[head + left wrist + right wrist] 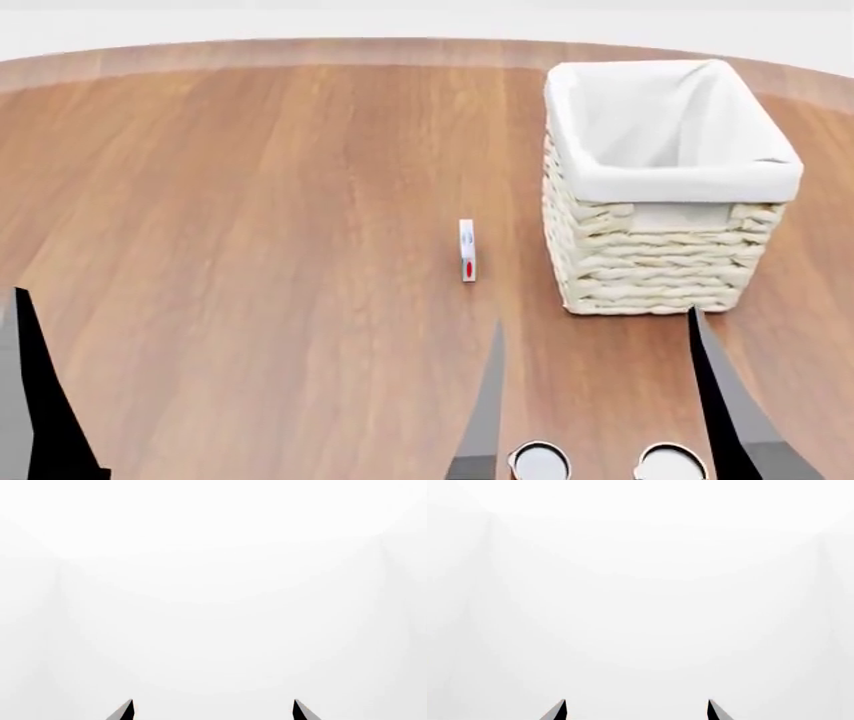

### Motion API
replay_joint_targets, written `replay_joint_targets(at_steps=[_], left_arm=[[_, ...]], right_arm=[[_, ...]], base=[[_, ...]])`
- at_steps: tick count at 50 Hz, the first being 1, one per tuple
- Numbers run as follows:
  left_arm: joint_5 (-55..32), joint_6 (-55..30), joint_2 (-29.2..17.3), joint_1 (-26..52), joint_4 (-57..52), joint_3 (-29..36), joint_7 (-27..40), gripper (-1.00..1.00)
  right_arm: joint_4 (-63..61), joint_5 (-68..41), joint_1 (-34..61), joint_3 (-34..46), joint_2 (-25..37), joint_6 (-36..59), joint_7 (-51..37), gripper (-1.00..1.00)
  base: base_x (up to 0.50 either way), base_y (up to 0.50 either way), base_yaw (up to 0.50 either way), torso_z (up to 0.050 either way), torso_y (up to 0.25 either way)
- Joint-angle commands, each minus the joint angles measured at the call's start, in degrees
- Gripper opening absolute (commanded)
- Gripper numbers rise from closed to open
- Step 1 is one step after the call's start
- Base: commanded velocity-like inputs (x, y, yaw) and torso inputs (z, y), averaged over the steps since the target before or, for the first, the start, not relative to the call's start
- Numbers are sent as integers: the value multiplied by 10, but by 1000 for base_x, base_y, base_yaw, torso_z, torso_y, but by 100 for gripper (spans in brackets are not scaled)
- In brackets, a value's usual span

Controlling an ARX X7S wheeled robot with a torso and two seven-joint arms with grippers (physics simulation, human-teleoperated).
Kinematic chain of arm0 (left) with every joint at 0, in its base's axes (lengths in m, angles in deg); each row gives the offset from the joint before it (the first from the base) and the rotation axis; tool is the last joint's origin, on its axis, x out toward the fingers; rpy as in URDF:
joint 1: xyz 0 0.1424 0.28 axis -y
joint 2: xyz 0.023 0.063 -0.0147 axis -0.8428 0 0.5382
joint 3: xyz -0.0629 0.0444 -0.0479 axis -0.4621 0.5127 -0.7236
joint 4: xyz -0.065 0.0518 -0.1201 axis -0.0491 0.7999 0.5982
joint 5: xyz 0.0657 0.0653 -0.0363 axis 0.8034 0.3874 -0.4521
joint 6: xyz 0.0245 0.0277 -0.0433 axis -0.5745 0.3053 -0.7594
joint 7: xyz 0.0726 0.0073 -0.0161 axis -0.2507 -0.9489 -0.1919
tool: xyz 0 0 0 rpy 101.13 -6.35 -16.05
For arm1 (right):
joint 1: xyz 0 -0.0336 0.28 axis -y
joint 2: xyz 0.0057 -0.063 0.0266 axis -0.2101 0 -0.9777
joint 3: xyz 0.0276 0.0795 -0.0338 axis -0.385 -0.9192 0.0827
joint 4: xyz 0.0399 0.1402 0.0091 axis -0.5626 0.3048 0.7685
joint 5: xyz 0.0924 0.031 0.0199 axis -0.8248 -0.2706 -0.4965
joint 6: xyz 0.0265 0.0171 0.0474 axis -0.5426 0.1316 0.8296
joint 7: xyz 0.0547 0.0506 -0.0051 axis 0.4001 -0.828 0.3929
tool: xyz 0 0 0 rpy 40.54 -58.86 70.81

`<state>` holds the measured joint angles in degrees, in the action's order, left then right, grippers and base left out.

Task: Pick up the alphabet soup and the cream cheese box, and put them in the basket.

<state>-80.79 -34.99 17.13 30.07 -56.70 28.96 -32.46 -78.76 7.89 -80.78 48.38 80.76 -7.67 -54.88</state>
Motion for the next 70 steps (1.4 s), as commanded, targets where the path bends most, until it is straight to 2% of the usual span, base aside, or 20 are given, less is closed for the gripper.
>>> replay_joint_targets(at_steps=[1, 8, 18, 70], left_arm=[[-1, 0, -4, 0, 1, 2, 4, 100], [-2, 6, -6, -1, 7, 4, 7, 100], [-3, 2, -9, 2, 4, 5, 10, 100], [-4, 6, -22, 6, 15, 17, 25, 100]], right_arm=[[8, 2, -2, 5, 3, -10, -4, 100], [-6, -3, 7, 4, 5, 11, -7, 100], [12, 0, -3, 5, 8, -17, -11, 100], [23, -7, 0, 12, 22, -23, -27, 100]], base=[[191, 0, 0, 0, 0], [193, 0, 0, 0, 0], [196, 0, 0, 0, 0], [200, 0, 0, 0, 0]])
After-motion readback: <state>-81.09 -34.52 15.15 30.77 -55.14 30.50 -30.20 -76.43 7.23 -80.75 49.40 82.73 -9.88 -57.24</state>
